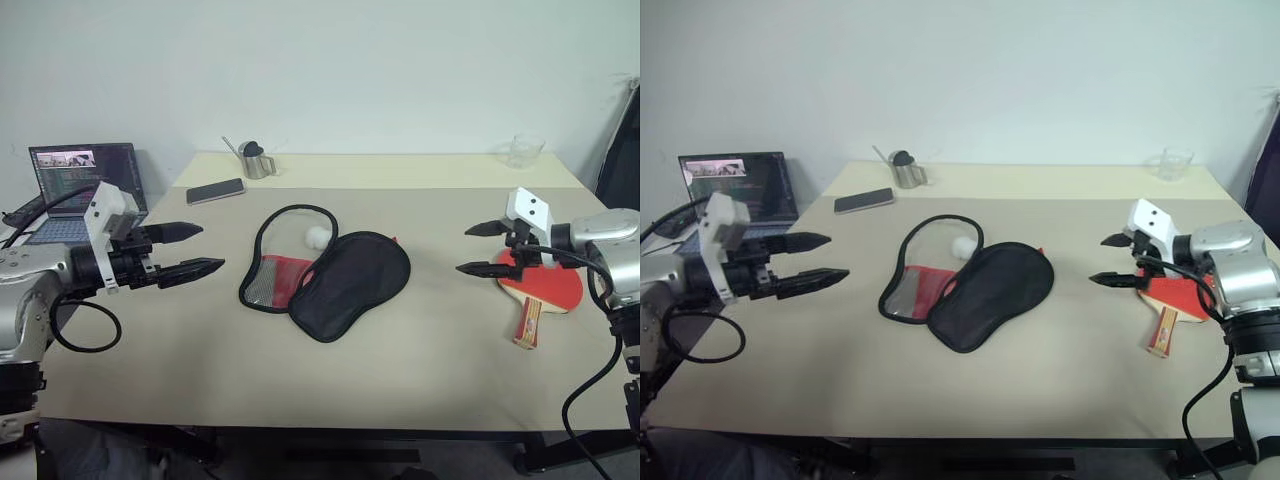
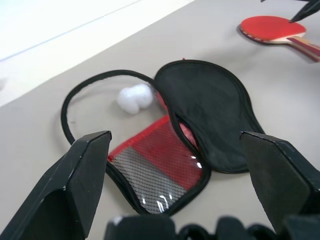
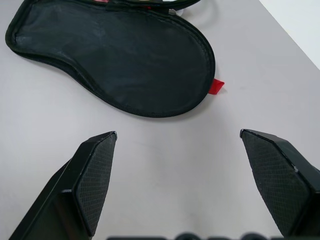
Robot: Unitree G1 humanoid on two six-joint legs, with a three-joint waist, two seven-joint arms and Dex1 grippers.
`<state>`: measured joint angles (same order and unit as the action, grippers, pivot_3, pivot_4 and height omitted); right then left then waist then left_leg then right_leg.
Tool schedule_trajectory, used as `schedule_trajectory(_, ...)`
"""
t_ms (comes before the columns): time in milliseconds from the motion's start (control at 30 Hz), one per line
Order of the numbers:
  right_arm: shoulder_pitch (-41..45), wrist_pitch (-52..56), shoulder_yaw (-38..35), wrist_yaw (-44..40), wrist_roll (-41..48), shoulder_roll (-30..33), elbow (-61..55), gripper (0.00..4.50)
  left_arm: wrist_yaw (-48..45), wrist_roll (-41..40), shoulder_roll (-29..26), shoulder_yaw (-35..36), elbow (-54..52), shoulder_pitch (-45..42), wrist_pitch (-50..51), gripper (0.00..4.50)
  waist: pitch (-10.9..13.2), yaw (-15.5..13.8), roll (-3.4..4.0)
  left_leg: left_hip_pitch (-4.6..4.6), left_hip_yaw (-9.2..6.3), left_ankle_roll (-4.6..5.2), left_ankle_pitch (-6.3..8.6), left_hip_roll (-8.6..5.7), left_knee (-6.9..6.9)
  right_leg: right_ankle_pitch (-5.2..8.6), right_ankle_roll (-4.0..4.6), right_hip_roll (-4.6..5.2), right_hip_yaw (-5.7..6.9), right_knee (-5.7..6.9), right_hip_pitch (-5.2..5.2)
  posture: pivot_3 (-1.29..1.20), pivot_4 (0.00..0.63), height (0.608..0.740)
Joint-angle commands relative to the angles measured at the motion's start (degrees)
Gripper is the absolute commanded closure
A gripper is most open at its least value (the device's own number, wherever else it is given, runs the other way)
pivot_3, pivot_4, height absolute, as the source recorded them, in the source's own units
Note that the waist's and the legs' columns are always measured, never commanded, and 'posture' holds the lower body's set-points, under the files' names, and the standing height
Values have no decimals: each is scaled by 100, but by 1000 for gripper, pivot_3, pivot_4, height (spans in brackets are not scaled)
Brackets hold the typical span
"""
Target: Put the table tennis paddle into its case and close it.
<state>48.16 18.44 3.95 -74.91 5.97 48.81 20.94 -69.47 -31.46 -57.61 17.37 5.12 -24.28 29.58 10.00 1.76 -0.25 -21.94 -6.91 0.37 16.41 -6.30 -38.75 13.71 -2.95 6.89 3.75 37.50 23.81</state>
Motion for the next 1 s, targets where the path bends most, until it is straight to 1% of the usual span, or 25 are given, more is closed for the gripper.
schedule_trajectory(33, 124, 112, -161, 9, 277, -74, -284, 155, 18, -220, 4, 136, -456, 98, 138, 0, 0, -1, 0, -1, 0, 0, 0, 0, 0, 0, 0, 0, 0, 1, 1, 0, 150, 740)
schedule_trajectory(133, 232, 211, -191, 176, 384, -280, -303, 155, 18, -419, 91, 118, -784, 179, 297, 0, 1, -1, -1, 0, 0, 0, 0, 1, -3, 0, 0, 0, -1, 5, 0, 0, 150, 740)
schedule_trajectory(233, 246, 243, -155, 173, 360, -290, -345, 155, 238, -301, 275, -134, -725, -74, 283, 0, 1, -14, -1, 1, 1, 0, 0, 1, -4, 0, 0, 1, -2, 11, 1, 0, 150, 740)
schedule_trajectory(367, 49, 321, -291, 242, 385, -121, -544, 155, 1011, 563, 717, -687, 284, -724, -160, 0, 1, -78, -1, 3, 2, 0, -1, -1, -10, 0, 0, 0, 1, 19, -1, 0, 150, 740)
schedule_trajectory(433, -203, 486, -376, 307, 447, -14, -851, 155, 1444, 965, 971, -912, 1089, -1165, -271, 0, 1, -108, -2, 3, 5, 0, 0, -2, -10, 0, 0, 1, -2, 20, 0, 0, 150, 740)
schedule_trajectory(500, -384, 601, -462, 374, 491, 102, -1047, 155, 1701, 1133, 1213, -1014, 1648, -1539, -267, 0, 4, -156, -7, 2, 4, 0, -1, -3, -11, 0, 0, 0, 0, 20, 1, 0, 150, 740)
schedule_trajectory(567, -491, 574, -551, 379, 524, 219, -1043, 155, 1834, 1228, 1415, -1093, 1885, -1752, -216, 0, 8, -160, -15, -2, 7, 0, 0, -2, -13, 0, -1, -3, -4, 20, 5, 0, 150, 740)
schedule_trajectory(633, -583, 765, -615, 498, 558, 325, -1208, 155, 2219, 1535, 1755, -1273, 2819, -2265, -174, 0, 10, -167, -18, -11, 18, 0, 0, -3, -15, 0, -1, -1, -14, 27, 20, 0, 150, 740)
schedule_trajectory(733, -667, 874, -678, 495, 615, 509, -1276, 155, 2630, 1800, 2169, -1403, 3645, -2791, -70, 0, 12, -173, -22, -14, 21, 0, -1, -3, -20, 0, -1, -1, -12, 36, 24, 0, 150, 740)
schedule_trajectory(833, -877, 1197, -715, 494, 715, 714, -1727, 155, 2696, 2005, 2605, -1597, 4352, -3107, 24, 0, 13, -172, -24, -15, 31, 0, -1, -3, -19, 0, -3, 1, -15, 35, 26, 0, 150, 740)
schedule_trajectory(900, -952, 1276, -722, 504, 784, 770, -1837, 155, 2920, 2136, 2727, -1580, 4706, -3245, -29, 0, 18, -143, -33, -16, 36, 0, -1, -2, -19, 1, -4, 2, -16, 35, 27, 0, 150, 740)
schedule_trajectory(1000, -1189, 1414, -787, 355, 1042, 879, -2213, 155, 2960, 2178, 2838, -1549, 4895, -3228, 88, 0, 33, -110, -60, -15, 44, 0, -1, 4, -18, 1, -4, 1, -23, 46, 35, 0, 150, 740)
